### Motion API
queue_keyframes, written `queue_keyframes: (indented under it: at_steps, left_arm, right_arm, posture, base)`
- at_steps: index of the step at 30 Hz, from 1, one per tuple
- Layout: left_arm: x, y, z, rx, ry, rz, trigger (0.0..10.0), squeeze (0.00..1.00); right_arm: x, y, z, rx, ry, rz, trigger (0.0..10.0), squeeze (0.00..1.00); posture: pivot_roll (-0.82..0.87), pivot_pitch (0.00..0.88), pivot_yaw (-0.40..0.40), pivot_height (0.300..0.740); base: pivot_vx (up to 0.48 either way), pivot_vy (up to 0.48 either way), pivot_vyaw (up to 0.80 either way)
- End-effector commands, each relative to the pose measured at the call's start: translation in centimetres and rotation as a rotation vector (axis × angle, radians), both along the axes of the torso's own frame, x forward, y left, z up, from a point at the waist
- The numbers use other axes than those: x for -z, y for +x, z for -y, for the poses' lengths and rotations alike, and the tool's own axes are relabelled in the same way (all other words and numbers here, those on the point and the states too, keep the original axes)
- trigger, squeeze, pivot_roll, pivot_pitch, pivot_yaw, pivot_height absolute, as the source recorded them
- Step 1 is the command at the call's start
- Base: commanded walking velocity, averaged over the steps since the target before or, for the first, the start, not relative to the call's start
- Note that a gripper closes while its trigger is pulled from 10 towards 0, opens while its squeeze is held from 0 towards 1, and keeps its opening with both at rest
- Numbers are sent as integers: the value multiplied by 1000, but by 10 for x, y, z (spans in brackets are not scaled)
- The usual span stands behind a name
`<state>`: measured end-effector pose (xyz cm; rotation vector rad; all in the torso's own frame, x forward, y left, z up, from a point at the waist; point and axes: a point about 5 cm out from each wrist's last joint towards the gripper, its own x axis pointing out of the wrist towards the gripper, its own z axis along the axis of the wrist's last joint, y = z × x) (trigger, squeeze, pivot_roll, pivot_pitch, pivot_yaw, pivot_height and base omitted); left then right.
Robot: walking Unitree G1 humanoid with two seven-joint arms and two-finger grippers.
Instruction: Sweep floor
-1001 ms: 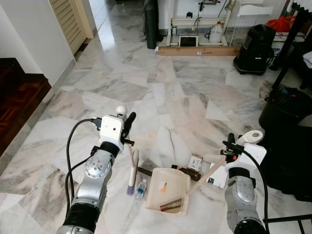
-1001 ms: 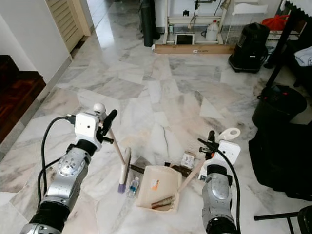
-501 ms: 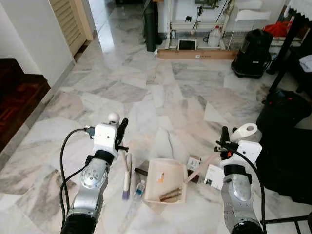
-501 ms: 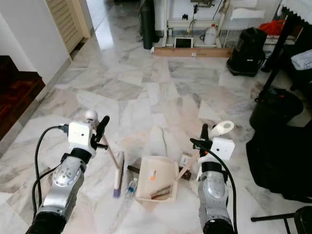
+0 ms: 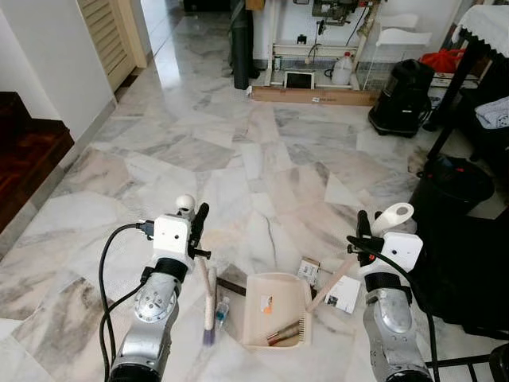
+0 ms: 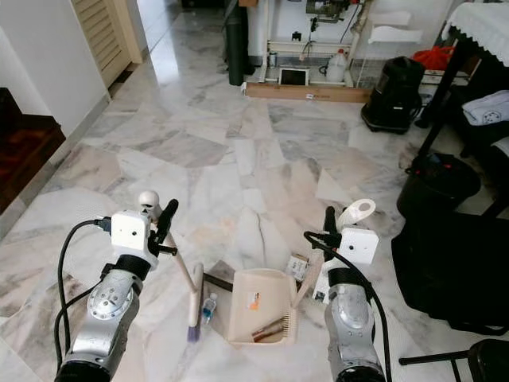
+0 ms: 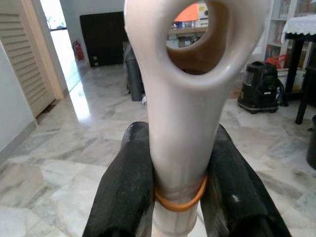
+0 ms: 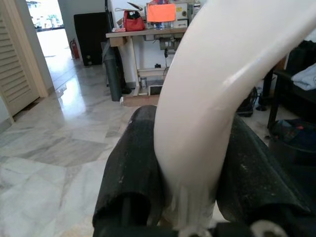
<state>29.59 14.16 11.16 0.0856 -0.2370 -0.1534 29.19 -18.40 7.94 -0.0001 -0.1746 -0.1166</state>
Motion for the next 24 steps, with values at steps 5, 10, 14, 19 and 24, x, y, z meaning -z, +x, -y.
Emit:
queue_keyframes:
  at_steps: [5,10,14,19,24]
  left_arm:
    - [-7,-3,-1,0,0,54,10000,0]
    - [-5,-14,-7,-8,4,50,10000,0]
    - [-2,-21,-13,-29,8,48,10000,0]
    - [1,-27,-12,-23,-10,37,10000,0]
    - [2,-29,-13,-19,4,30,10000,0]
  right_arm:
    - [-13,-3,2,18,-23,45,10000,0]
    - [-14,-15,4,38,-28,49,10000,0]
    - [-12,-19,3,24,-54,32,10000,0]
    - [-14,-19,0,16,-49,25,10000,0]
    - [-15,-18,-3,6,-52,20,10000,0]
  posture:
    - [37,0,-21,740]
    - [33,0,-13,740]
    - [37,0,-25,740]
    - [47,0,-37,740]
    - [49,0,-36,740]
  base:
    - [0,0,0]
    - [0,0,0]
    - [0,0,0]
    - [0,0,0]
    - [0,0,0]
